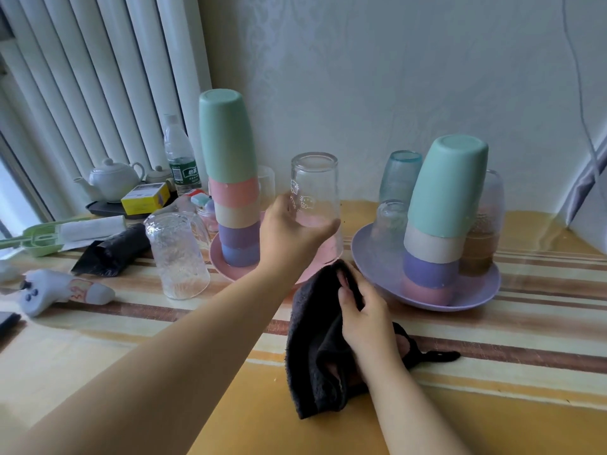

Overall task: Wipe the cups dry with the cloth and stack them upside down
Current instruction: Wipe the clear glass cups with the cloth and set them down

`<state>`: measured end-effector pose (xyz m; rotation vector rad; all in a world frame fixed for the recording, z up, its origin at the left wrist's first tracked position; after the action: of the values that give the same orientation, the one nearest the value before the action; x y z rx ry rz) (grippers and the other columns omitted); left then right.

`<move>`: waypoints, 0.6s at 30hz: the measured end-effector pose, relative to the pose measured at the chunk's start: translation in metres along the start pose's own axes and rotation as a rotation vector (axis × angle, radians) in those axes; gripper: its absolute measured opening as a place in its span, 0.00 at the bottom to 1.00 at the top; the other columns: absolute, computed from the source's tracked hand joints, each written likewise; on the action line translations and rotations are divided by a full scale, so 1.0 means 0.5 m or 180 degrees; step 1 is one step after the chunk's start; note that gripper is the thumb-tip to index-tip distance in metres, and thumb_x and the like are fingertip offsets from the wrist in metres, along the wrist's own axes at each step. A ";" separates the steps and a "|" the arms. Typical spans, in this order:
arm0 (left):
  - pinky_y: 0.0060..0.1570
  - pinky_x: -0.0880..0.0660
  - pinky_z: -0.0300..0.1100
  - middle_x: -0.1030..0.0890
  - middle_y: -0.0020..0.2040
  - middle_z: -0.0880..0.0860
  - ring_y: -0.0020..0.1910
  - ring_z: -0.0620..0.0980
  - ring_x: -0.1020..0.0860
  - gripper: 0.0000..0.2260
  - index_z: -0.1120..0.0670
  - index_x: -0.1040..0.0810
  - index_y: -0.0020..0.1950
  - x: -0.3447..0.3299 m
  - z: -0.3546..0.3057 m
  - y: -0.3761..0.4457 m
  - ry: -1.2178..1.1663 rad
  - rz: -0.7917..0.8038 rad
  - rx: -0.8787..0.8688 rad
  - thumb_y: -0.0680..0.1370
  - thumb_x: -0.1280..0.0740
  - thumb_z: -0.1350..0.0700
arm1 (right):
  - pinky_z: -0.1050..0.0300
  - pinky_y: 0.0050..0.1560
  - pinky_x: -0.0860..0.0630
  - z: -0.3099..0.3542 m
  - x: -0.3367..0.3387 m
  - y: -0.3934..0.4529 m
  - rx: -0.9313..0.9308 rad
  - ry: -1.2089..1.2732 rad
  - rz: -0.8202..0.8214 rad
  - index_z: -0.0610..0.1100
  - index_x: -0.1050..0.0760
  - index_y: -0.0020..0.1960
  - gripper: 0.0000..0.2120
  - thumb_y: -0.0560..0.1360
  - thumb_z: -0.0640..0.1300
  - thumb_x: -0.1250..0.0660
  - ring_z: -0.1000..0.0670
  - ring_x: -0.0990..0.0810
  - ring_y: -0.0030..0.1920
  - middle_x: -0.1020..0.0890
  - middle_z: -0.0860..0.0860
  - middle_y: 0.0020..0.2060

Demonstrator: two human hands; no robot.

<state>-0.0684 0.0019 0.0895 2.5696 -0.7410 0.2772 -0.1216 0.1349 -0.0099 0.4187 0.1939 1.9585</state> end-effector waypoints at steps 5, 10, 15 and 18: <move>0.56 0.25 0.43 0.22 0.54 0.50 0.54 0.48 0.23 0.40 0.46 0.32 0.64 0.088 0.021 -0.085 -0.0364 0.0288 0.0198 0.56 0.24 0.40 | 0.70 0.52 0.37 0.007 0.023 0.005 -0.0377 0.0461 -0.0388 0.40 0.32 0.65 0.16 0.78 0.38 0.39 0.53 0.29 0.58 0.26 0.49 0.57; 0.58 0.23 0.42 0.19 0.54 0.50 0.55 0.45 0.20 0.27 0.47 0.26 0.59 0.112 0.087 -0.139 -0.0767 0.0682 0.0426 0.63 0.21 0.47 | 0.69 0.55 0.32 0.103 0.027 -0.030 0.0103 0.0903 -0.0288 0.49 0.30 0.61 0.11 0.79 0.46 0.40 0.54 0.26 0.58 0.23 0.53 0.57; 0.61 0.25 0.57 0.16 0.53 0.57 0.56 0.57 0.20 0.18 0.48 0.20 0.59 0.080 0.096 -0.179 -0.1475 0.1152 0.0354 0.70 0.29 0.49 | 0.70 0.71 0.51 0.175 -0.061 -0.095 0.1515 -0.0164 0.0489 0.64 0.48 0.73 0.23 0.79 0.61 0.49 0.60 0.51 0.75 0.46 0.56 0.75; 0.64 0.29 0.62 0.17 0.56 0.58 0.60 0.58 0.22 0.21 0.48 0.21 0.61 0.079 0.108 -0.184 -0.1590 0.1376 0.0348 0.69 0.28 0.47 | 0.69 0.71 0.52 0.171 -0.063 -0.089 0.1381 -0.0071 0.0377 0.67 0.54 0.72 0.24 0.78 0.64 0.53 0.61 0.52 0.75 0.49 0.63 0.75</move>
<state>0.0182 0.0279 0.0210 2.5777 -1.5027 -0.2142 -0.0401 0.1201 0.0485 0.7470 0.5968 2.0237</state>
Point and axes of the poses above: each hand's wrist, its own y-axis towards the middle knuckle, its own x-axis out of the back of the hand, z = x × y, the point moved 6 cm from there along y, towards the middle knuckle
